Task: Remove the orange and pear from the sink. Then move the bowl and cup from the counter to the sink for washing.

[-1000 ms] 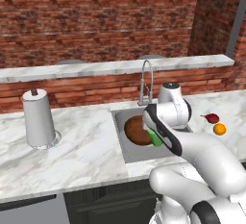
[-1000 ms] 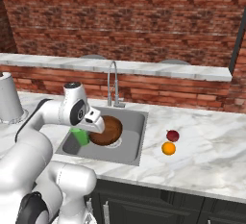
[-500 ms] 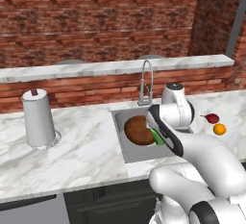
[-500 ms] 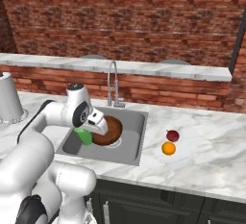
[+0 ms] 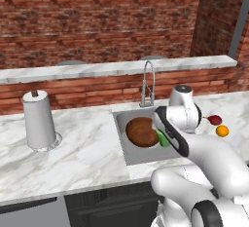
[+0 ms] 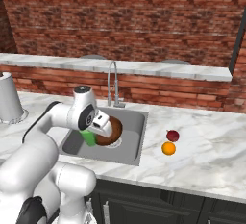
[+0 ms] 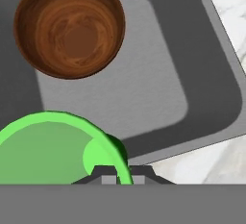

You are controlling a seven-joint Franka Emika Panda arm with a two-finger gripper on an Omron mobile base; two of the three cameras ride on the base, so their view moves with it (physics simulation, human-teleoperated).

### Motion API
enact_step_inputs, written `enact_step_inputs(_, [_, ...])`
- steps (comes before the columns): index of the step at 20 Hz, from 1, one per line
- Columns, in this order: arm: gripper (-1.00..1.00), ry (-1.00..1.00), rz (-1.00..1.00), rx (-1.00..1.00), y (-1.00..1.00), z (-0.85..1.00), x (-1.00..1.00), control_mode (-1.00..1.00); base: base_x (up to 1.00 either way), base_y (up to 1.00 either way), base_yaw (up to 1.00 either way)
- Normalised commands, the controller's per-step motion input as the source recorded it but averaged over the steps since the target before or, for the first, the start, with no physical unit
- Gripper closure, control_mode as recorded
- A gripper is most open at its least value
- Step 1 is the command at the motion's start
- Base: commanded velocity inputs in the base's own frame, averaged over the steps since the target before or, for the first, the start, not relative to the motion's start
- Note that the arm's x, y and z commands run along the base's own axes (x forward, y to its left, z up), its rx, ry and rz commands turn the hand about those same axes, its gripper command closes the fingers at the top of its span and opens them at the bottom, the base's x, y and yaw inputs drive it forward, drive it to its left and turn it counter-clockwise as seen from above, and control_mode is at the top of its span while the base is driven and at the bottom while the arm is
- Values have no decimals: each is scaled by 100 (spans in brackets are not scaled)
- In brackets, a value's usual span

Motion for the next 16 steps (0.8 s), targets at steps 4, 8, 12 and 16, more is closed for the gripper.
enact_step_inputs(4, [100, 0, 0, 5, -18, -4, 8, -100, 0, 0, 0])
enact_step_inputs(8, [100, -1, 0, 5, -16, -7, 5, -100, 0, 0, 0])
enact_step_inputs(12, [100, 0, 0, 6, -11, -9, 8, -100, 0, 0, 0])
enact_step_inputs(16, [100, 0, 0, 4, -5, -13, 7, -100, 0, 0, 0])
